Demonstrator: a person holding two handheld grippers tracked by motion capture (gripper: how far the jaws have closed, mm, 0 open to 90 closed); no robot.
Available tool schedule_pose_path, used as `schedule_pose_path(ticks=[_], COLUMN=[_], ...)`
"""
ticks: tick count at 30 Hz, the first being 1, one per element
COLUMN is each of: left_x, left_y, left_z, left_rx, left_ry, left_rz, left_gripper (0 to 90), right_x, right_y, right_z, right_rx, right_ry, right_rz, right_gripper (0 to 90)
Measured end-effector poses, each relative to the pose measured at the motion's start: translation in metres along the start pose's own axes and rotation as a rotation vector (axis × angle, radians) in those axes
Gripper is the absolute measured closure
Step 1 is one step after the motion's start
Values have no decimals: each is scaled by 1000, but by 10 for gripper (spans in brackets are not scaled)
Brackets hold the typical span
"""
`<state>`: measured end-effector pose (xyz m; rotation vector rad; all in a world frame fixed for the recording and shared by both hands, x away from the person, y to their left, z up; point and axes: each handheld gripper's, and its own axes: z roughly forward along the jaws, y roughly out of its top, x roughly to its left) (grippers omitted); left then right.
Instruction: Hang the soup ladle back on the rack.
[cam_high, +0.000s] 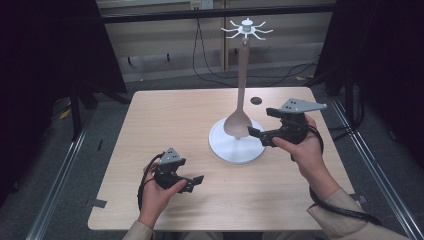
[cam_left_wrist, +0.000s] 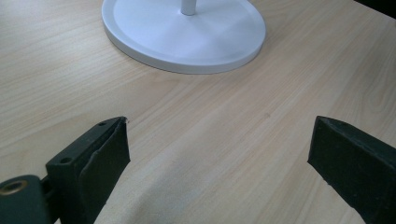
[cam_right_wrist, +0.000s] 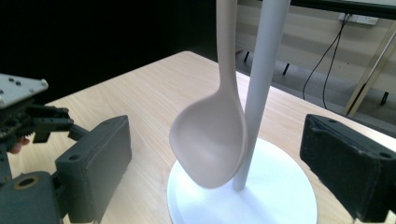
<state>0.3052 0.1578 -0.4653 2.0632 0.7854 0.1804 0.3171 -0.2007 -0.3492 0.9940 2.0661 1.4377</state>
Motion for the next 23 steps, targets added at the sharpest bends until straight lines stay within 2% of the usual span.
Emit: schedule_pose_path(ticks=[8, 17, 19, 23], left_x=[-1, -2, -2, -2], left_y=[0, -1, -1, 0], left_z=[2, 3, 3, 2], left_rx=[11, 11, 5, 4], left_ry=[3, -1, 0, 2], left_rz=[9, 6, 10, 9], left_gripper=[51, 51, 51, 50], right_x=[1, 1, 1, 0], right_y=[-22, -49, -60, -68], right_z=[-2, -6, -6, -7], right_rx=[27, 41, 50, 63], right_ry=[-12, -25, -31, -34], right_rz=[-11, 9, 17, 21], right_gripper=[87, 88, 89, 90])
